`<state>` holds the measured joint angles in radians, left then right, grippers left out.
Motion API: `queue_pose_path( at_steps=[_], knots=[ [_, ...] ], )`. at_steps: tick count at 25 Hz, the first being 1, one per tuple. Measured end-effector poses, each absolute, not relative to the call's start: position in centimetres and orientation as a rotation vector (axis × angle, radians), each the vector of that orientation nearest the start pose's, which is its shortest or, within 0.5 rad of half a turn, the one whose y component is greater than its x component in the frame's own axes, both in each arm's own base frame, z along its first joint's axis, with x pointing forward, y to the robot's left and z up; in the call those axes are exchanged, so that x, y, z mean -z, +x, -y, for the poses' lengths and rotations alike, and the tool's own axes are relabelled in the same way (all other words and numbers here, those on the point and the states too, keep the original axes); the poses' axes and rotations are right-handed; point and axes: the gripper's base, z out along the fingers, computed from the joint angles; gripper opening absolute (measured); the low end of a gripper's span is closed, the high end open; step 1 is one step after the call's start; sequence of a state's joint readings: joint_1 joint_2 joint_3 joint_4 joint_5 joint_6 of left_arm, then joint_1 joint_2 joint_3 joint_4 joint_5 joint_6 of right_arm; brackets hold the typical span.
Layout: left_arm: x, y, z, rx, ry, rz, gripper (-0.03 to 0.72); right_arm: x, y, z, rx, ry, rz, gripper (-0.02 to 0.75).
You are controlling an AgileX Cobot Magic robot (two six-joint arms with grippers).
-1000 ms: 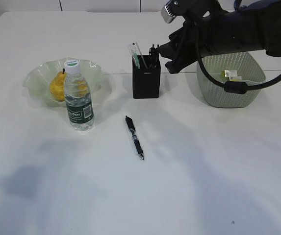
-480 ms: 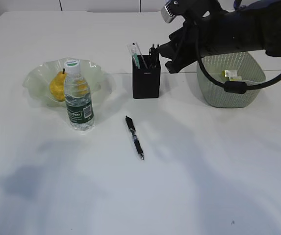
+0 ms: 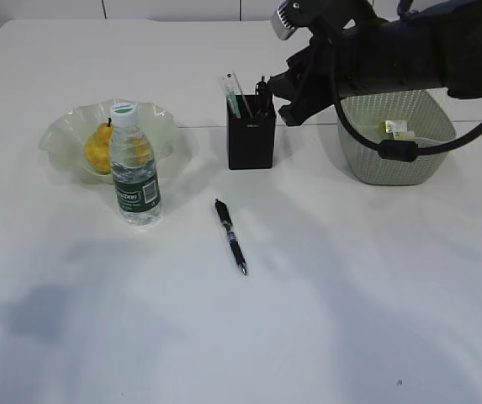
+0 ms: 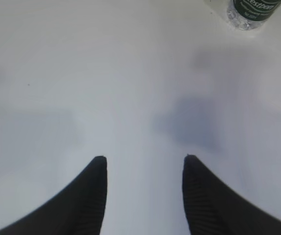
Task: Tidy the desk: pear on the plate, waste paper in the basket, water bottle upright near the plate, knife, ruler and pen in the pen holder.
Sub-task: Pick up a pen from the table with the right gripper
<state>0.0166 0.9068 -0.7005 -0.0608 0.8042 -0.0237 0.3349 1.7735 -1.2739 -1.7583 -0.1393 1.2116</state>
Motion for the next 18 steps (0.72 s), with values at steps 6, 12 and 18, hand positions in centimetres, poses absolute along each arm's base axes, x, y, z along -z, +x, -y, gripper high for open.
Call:
queue_pose_path(
  at_steps=[6,12,18],
  knots=[
    [-28.87,16.28,0.13,0.075,-0.085,-2.492,0.349,-27.41,38.9,-14.82,-0.016,-0.897,-1.77,0.305],
    [-28.87,16.28,0.13,0.075,-0.085,-2.492,0.349,-27.53,39.0,-14.74,-0.02,-0.862,-1.772,0.305],
    [-28.87,16.28,0.13,0.075,-0.085,-2.492,0.349,-27.32,39.2,-14.68,-0.036,-0.812,-1.79,0.305]
  ],
)
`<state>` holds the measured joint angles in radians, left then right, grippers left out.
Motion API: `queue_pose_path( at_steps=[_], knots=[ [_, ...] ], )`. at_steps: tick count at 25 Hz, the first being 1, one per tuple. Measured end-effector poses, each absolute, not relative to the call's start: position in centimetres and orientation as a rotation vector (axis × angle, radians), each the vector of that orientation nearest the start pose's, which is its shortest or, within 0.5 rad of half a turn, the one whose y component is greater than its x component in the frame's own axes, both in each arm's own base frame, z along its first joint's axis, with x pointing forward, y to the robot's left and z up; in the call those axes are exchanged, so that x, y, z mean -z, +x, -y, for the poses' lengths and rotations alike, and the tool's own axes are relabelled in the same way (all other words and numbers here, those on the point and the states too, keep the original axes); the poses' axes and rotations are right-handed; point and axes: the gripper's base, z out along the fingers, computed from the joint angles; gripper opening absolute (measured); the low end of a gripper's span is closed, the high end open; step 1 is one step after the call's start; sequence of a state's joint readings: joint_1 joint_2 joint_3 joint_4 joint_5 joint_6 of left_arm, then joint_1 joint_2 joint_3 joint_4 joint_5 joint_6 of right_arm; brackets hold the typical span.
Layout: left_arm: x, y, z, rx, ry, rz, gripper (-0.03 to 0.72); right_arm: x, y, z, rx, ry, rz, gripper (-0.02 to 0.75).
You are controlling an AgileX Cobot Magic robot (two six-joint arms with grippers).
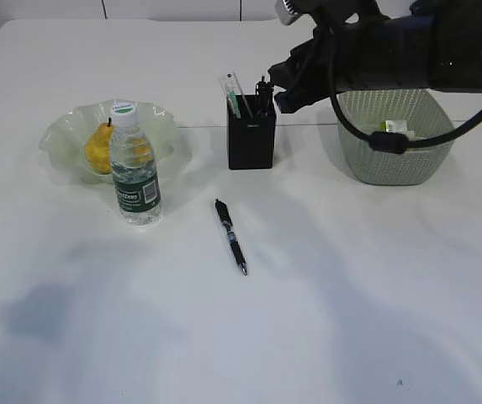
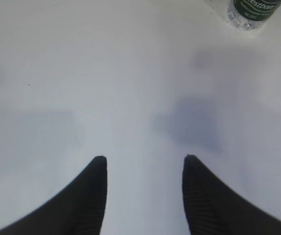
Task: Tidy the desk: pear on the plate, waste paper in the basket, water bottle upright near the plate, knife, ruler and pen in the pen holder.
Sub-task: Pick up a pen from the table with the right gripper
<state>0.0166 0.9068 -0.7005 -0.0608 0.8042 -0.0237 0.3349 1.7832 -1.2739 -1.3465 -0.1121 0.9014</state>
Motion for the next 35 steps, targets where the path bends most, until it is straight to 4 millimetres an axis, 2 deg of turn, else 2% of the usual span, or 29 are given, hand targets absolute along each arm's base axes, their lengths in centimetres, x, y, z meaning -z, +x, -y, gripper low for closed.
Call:
queue_pose_path(
  at_steps=[11,18,35],
  knots=[
    [-28.87,16.28,0.13,0.075,-0.085,-2.492,0.349,-27.48,39.38,-14.43,-0.047,-0.724,-1.807,0.305],
    [-28.87,16.28,0.13,0.075,-0.085,-2.492,0.349,-27.35,39.33,-14.47,0.015,-0.826,-1.776,0.305],
    [-28.84,16.24,0.13,0.075,-0.084,-2.498,0.349,-27.17,39.22,-14.81,-0.022,-0.855,-1.77,0.305]
  ],
)
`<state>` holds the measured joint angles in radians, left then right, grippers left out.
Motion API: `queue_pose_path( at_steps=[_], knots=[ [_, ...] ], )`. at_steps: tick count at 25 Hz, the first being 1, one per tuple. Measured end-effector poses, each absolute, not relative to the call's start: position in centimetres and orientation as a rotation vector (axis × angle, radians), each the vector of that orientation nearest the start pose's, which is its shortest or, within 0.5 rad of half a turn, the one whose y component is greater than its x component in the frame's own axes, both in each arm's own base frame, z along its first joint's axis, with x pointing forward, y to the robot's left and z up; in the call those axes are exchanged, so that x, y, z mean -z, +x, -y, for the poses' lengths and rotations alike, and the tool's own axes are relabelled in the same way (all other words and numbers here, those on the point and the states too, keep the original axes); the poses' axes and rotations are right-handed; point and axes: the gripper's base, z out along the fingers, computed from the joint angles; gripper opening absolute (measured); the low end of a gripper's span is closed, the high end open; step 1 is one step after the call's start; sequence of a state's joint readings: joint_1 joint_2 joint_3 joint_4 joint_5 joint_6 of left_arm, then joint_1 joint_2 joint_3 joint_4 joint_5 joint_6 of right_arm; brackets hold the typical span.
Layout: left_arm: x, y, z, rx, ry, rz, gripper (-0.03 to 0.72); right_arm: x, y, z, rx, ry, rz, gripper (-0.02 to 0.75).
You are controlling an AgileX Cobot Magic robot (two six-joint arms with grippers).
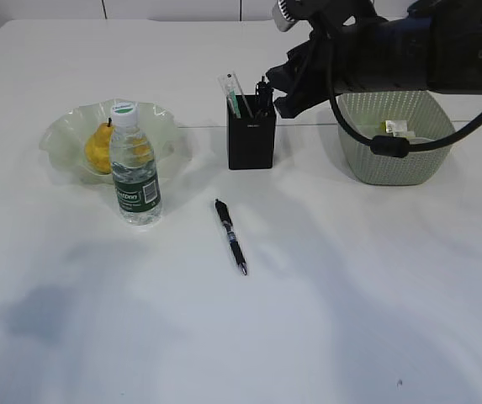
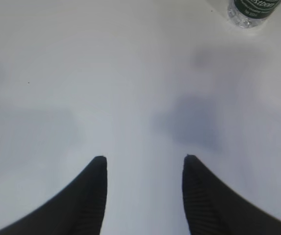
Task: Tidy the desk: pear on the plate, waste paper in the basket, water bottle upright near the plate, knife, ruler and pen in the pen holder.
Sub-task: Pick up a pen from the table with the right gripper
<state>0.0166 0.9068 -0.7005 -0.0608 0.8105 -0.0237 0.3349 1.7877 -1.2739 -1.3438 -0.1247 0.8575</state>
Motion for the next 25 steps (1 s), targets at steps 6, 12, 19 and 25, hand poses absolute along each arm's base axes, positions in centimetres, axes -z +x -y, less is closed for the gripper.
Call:
queue_pose_path(
  at_steps=[6,12,19,25],
  knots=[
    [-28.8,16.2,0.1,0.075,-0.084,-2.498,0.349,-27.2,39.2,-14.9,-0.07,-0.804,-1.785,0.305],
    [-28.8,16.2,0.1,0.075,-0.084,-2.498,0.348,-27.4,39.4,-14.8,-0.064,-0.761,-1.777,0.305],
    [-28.8,16.2,0.1,0.075,-0.084,-2.5,0.348,-26.9,39.6,-13.9,0.03,-0.716,-1.857,0.305],
    [-28.8,16.2,0.1,0.075,-0.084,-2.5,0.348,-25.5,39.3,-13.1,0.071,-0.674,-2.025,0.305]
  ],
)
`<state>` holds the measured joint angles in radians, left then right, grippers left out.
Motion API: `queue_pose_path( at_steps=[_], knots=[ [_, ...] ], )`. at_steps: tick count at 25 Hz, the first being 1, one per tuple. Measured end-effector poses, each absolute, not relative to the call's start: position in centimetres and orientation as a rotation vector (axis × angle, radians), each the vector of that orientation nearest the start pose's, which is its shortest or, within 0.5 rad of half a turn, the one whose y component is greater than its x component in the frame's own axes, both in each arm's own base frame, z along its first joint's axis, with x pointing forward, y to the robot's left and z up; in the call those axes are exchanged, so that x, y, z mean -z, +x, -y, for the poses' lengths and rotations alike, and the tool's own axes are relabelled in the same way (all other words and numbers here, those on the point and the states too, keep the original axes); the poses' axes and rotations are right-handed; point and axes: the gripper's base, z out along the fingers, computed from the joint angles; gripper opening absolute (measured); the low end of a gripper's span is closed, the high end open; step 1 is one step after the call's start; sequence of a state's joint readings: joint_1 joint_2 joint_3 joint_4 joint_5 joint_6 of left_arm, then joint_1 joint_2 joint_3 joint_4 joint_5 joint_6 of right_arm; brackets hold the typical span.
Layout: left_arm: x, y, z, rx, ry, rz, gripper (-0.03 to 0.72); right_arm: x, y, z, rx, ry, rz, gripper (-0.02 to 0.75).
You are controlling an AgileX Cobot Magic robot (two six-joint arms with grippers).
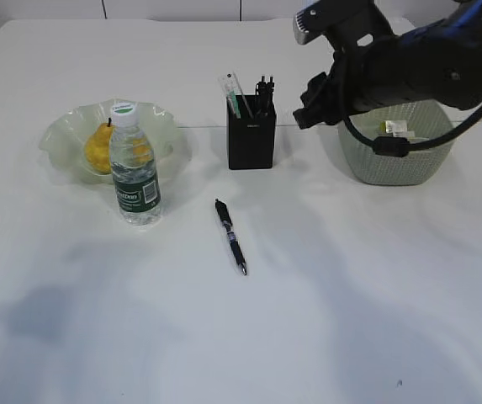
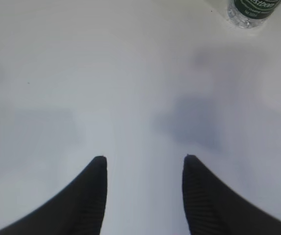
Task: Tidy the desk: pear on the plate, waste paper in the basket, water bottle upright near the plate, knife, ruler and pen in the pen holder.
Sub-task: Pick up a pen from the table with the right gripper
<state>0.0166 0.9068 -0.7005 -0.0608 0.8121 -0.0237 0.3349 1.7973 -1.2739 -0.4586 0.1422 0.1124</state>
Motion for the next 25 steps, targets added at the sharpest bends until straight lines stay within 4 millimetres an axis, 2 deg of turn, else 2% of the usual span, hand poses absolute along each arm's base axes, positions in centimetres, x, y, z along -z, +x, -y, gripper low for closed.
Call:
queue_pose_path(
  at_steps=[8,16,21,25],
  knots=[
    [-28.9,16.3,0.1,0.075,-0.085,-2.489,0.349,-24.1,38.3,-13.2,-0.063,-0.589,-2.232,0.305],
    [-28.9,16.3,0.1,0.075,-0.085,-2.484,0.348,-22.9,36.7,-13.5,-0.182,-0.585,-2.451,0.305],
    [-29.0,16.4,0.1,0.075,-0.085,-2.474,0.348,-23.2,36.3,-14.2,-0.33,-0.49,-2.527,0.305],
    [-29.1,16.5,0.1,0.074,-0.085,-2.459,0.348,-23.6,36.9,-15.5,-0.427,-0.489,-2.587,0.305]
  ],
)
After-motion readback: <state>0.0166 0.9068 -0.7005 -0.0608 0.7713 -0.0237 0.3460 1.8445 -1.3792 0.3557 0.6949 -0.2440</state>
